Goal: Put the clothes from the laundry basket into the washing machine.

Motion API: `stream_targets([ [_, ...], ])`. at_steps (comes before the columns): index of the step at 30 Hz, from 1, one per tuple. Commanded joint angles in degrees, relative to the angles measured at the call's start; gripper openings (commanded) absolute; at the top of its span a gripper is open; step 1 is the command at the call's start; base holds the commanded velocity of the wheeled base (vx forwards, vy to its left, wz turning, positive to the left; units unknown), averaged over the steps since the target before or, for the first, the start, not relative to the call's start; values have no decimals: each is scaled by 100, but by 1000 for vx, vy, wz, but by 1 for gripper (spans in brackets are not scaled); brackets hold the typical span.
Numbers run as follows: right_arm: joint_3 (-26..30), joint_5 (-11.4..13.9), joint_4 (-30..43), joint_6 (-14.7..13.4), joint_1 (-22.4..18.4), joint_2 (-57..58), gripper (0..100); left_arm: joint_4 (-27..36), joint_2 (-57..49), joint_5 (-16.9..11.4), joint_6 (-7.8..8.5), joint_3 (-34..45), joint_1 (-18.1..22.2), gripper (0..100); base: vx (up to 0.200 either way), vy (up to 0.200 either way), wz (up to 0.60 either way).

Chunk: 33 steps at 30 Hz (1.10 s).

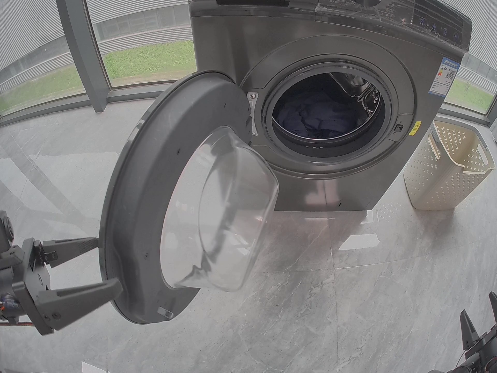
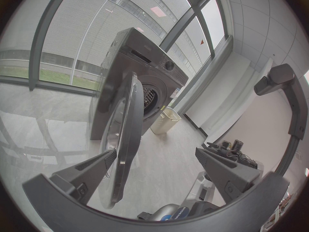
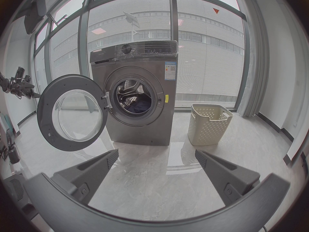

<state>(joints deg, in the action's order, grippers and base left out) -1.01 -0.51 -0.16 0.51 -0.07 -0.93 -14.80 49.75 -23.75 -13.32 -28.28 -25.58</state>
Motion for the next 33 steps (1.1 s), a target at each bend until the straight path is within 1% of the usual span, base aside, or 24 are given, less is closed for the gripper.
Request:
stream_targets([
  [1, 101, -2, -2, 2, -1, 66, 100, -32, 26, 134, -144, -37, -281, 100, 0, 0, 0],
  [2, 101, -2, -2, 2, -1, 66, 100, -67, 79, 327, -144, -99, -246, 100, 0, 0, 0],
  [3, 101, -2, -2, 2, -1, 66, 100, -85, 88, 388, -144, -134, -220, 100, 0, 0, 0],
  [4, 101, -2, -2, 2, -1, 66, 100, -120, 88, 494, -179, -204, -185, 100, 0, 0, 0],
  [5, 101, -2, -2, 2, -1, 66, 100, -199, 88, 643, -214, -318, -62, 100, 0, 0, 0],
  [6, 101, -2, -2, 2, -1, 66, 100, -287, 88, 758, -285, -406, 132, 100, 0, 0, 0],
  [8, 101, -2, -2, 2, -1, 66, 100, -287, 88, 758, -285, -406, 132, 100, 0, 0, 0],
  [9, 101, -2, -2, 2, 7, 66, 100, -383, 96, 784, -320, -556, 562, 100, 0, 0, 0],
  [10, 101, -2, -2, 2, -1, 66, 100, -383, 123, 784, -311, -661, 861, 100, 0, 0, 0],
  [13, 101, -2, -2, 2, -1, 66, 100, -392, 360, 784, -302, -819, 1485, 100, 0, 0, 0],
  [14, 101, -2, -2, 2, -1, 66, 100, -392, 395, 784, -294, -828, 1547, 100, 0, 0, 0],
  [15, 101, -2, -2, 2, -1, 66, 100, -401, 571, 766, -241, -810, 1872, 100, 0, 0, 0],
  [16, 101, -2, -2, 2, -1, 66, 100, -401, 694, 766, -179, -775, 1969, 100, 0, 0, 0],
  [17, 101, -2, -2, 2, -1, 66, 100, -392, 729, 766, -144, -767, 1978, 100, 0, 0, 0],
  [18, 101, -2, -2, 2, -1, 66, 100, -392, 940, 801, 93, -705, 1960, 100, 0, 0, 0],
  [19, 101, -2, -2, 2, -1, 66, 100, -392, 966, 801, 120, -696, 1960, 100, 0, 0, 0],
  [20, 101, -2, -2, 2, -1, 66, 100, -392, 1169, 828, 489, -591, 1942, 100, 0, 0, 0],
  [21, 101, -2, -2, 2, -1, 66, 100, -410, 1318, 819, 735, -538, 1898, 100, 0, 0, 0],
  [22, 101, -2, -2, 2, -1, 66, 100, -436, 1511, 819, 911, -529, 1758, 100, 0, 0, 0],
  [24, 101, -2, -2, 2, 7, 66, 100, -498, 1661, 854, 919, -573, 1485, 100, 0, 0, 0],
  [27, 101, -2, -2, 2, 7, 66, 100, -726, 1898, 1039, 902, -652, 1037, 100, 0, 0, 0],
  [29, 101, -2, -2, 2, -1, 66, 100, -814, 2004, 1118, 902, -705, 835, 100, 0, 0, 0],
  [30, 101, -2, -2, 2, -1, 66, 100, -858, 2091, 1179, 902, -758, 668, 100, 0, 0, 0],
  [33, 101, -2, -2, 2, -1, 66, 100, -858, 2232, 1294, 884, -907, 369, 100, 0, 0, 0],
])
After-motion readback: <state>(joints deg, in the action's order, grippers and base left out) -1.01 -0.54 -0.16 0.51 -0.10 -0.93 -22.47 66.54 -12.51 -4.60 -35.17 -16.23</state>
